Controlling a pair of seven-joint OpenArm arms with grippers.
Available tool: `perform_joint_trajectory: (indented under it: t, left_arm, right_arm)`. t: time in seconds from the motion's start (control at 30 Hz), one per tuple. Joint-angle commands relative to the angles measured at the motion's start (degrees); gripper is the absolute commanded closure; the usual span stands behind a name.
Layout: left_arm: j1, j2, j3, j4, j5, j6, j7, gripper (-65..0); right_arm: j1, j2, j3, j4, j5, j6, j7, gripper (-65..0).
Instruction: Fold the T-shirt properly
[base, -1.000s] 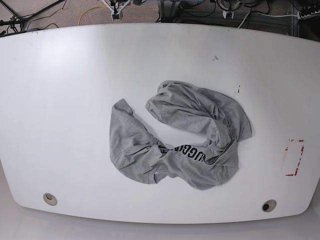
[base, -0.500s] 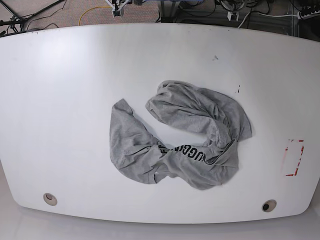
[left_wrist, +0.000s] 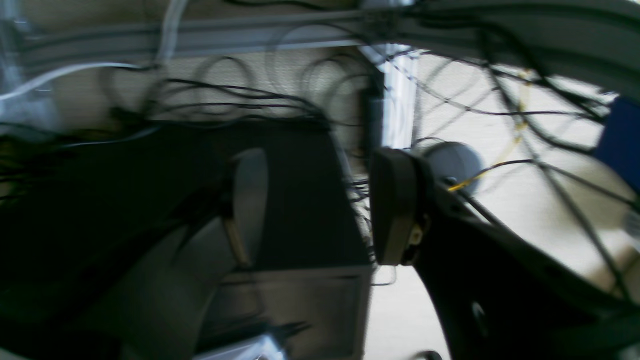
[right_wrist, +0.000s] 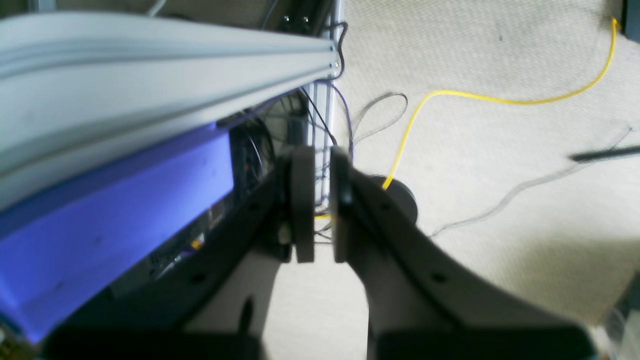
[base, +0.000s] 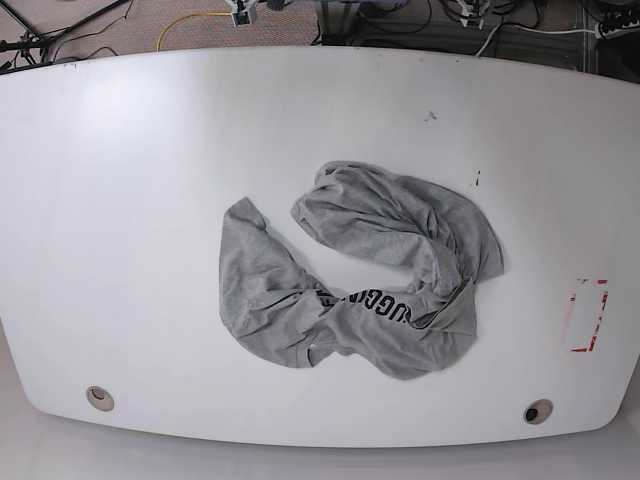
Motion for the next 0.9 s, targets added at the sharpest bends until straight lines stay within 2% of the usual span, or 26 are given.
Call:
perform_joint_trajectory:
  t: [0.0,0.23,0.5,0.87]
  left_arm:
    - [4.26,-0.64,-0.92,5.96,-0.11,-0.18,1.84,-29.4]
    - [12.52,-0.72,-7.60,18.00,0.24,-0.44,3.16,-29.4]
    - [20.52,-0.72,-9.19,29.43,0.33,-0.44,3.16,-29.4]
    - [31.16,-0.72,-10.94,44.03,0.15,-0.44,3.16,-29.4]
  right_arm:
    - [-4.33,0.53,0.08,5.87,0.06,-1.36,-0.15,-4.3]
    - [-11.01,0.70,0.08,14.66,-0.03,-1.80,-0.68,-4.3]
    - [-17.78,1.76,0.26,20.99,0.33,-1.89,-0.24,-4.3]
    - [-26.75,1.40,7.55,33.47,0.41,-1.45,-0.24,-4.3]
